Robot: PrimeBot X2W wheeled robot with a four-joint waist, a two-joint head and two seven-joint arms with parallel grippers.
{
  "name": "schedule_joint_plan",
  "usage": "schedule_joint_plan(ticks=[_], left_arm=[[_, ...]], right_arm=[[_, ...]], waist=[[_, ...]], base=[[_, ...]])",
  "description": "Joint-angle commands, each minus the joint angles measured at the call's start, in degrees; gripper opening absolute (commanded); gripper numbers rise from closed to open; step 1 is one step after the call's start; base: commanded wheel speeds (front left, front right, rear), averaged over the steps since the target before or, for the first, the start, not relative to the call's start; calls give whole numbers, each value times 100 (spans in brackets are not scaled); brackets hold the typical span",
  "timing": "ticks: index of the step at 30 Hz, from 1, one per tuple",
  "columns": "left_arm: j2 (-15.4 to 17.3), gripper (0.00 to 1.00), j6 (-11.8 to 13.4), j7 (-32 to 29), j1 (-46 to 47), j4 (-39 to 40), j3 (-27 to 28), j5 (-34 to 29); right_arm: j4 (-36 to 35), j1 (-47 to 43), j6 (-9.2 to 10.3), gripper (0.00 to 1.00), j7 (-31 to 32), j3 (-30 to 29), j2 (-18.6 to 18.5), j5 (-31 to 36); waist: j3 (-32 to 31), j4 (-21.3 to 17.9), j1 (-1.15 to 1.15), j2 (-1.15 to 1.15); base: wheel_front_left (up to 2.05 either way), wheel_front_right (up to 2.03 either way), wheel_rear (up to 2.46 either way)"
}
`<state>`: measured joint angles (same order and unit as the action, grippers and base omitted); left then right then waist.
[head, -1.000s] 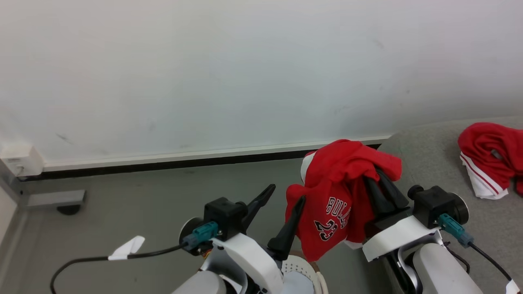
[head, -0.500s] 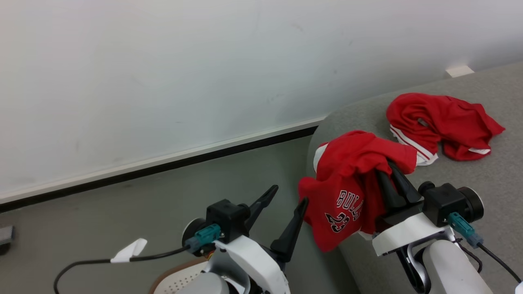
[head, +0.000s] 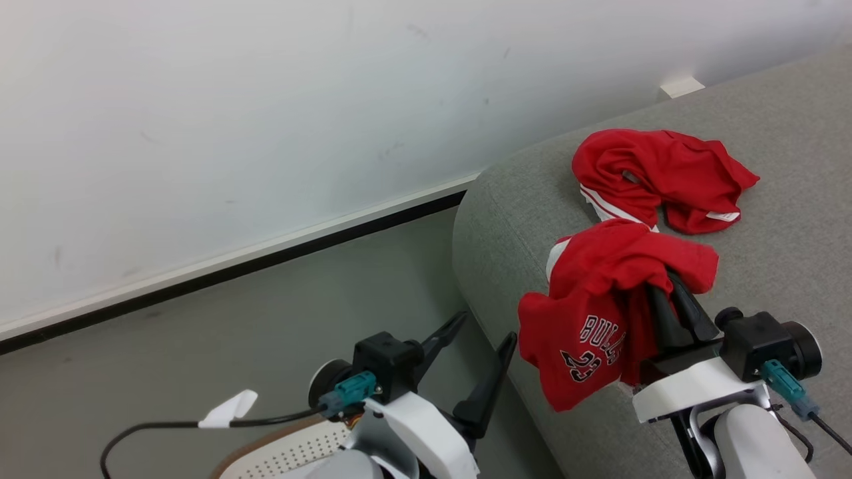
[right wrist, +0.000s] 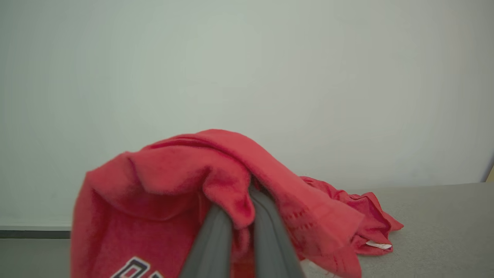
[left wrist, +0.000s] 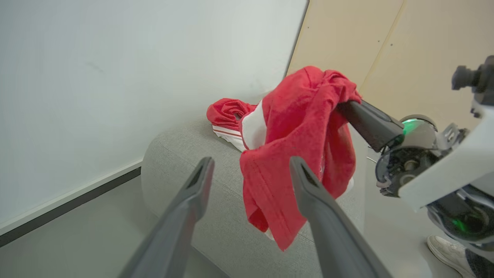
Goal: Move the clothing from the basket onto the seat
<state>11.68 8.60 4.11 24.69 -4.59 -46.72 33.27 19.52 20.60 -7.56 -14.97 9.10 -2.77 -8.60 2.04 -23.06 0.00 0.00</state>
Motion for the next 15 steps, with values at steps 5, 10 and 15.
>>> schedule_joint_plan(ticks=[5, 10, 15], left_arm=[[32, 100, -27, -109, 142, 66, -102, -108], [106, 100, -93, -254, 415, 168, -169, -268], [178, 100, -196, -446, 790, 286, -234, -385]], right_arm=[[-73, 3, 15, 0, -17, -198, -14, -192], [-88, 373, 15, 0, -18, -607, -9, -168], [103, 1033, 15, 0, -17, -1204, -11, -72]], waist=[[204, 5, 0, 0], [652, 108, 0, 0], [1215, 258, 0, 0]], base=[[0, 0, 0], [0, 0, 0], [0, 0, 0]])
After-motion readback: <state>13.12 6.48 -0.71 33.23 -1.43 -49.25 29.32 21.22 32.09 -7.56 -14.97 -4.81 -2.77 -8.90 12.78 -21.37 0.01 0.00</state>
